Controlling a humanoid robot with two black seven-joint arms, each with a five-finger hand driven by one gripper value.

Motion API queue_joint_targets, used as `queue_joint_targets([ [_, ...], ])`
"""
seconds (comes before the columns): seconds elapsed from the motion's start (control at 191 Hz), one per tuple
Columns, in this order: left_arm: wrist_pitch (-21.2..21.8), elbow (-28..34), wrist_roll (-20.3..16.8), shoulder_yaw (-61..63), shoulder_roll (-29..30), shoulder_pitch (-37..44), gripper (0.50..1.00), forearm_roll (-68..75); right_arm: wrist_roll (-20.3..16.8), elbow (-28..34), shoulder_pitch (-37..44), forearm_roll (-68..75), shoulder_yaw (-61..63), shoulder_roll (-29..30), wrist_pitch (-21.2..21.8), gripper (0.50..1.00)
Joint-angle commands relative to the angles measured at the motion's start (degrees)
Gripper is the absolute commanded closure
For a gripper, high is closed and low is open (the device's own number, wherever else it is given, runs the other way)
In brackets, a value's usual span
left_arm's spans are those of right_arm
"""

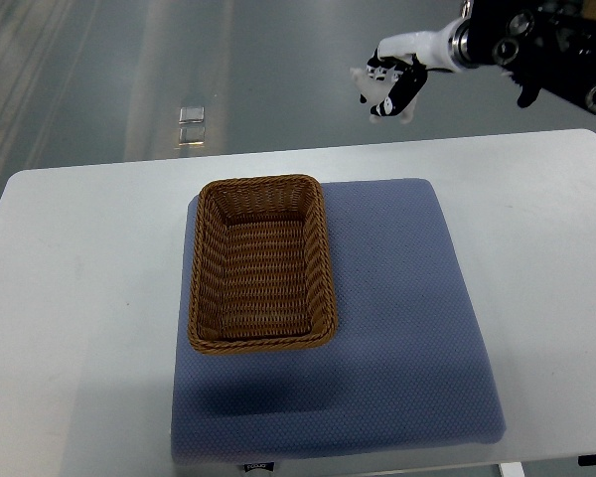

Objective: Place white bear in brown basket with right hand
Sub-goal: 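Lift the white bear with the right hand and carry it toward the basket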

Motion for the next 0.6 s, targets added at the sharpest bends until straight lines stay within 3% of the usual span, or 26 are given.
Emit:
queue_joint_targets([
  [0.0, 0.0, -0.3, 0.0, 0.0, 0.0, 0.0, 0.500, 0.0, 0.0, 2.7, 2.6, 0.7, -0.5, -2.0, 1.5, 1.000],
  [0.204, 0.0, -0.1, 0.0, 0.0, 0.0, 0.0, 0.500, 0.0, 0.0, 3.2, 2.3, 1.0, -0.7, 1.2, 0.4, 1.000],
  [0.378, 0.0, 0.0, 0.0, 0.0, 0.0, 0.0, 0.500, 0.0, 0.2, 1.9, -0.5, 0.7, -2.3, 8.9, -6.3, 1.000],
  [0.593, 0.0, 0.0, 0.0, 0.0, 0.0, 0.0, 0.500, 0.0, 0.3, -0.9, -4.1, 0.7, -4.4, 18.0, -10.7, 1.000],
])
